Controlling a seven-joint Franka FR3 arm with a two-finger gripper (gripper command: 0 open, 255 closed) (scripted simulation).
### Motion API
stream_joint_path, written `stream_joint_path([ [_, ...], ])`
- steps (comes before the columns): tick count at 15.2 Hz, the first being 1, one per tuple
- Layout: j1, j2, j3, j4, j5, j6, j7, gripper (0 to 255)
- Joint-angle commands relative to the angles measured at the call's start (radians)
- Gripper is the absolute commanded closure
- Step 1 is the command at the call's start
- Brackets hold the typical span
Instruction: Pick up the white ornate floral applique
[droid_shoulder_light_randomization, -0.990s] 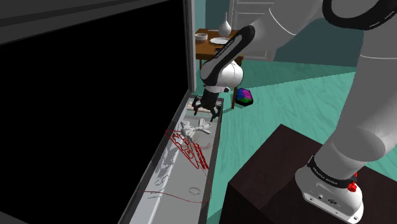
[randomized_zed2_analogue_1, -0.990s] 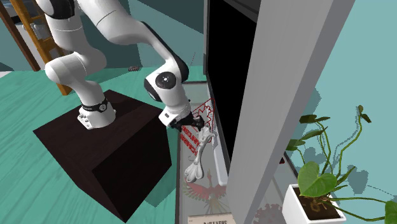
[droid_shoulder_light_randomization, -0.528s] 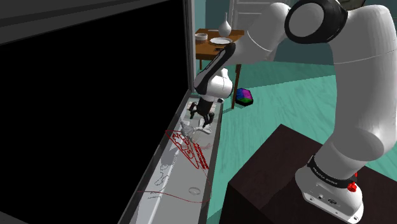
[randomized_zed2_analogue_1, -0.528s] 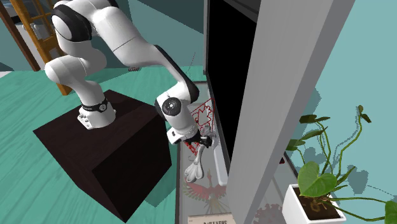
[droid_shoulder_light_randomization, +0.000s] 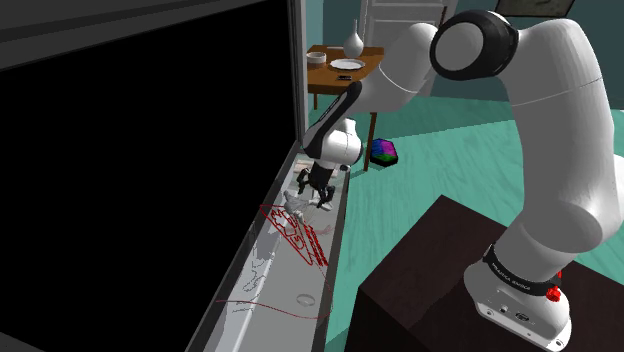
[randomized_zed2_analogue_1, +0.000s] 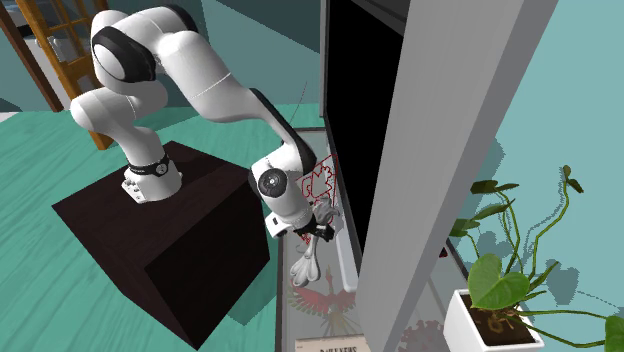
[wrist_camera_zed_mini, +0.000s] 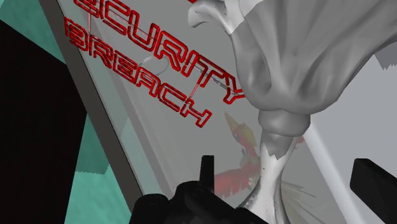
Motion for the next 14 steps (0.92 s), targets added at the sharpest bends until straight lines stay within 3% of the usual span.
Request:
stream_joint_path([
  [1, -0.001, 0.005, 0.002, 0.001, 0.002, 0.004, -0.003, 0],
  [2, -0.001, 0.005, 0.002, 0.001, 0.002, 0.004, -0.003, 255],
  [14, 0.004, -0.036, -0.005, -0.015, -0.006, -0.019, 0.016, 255],
])
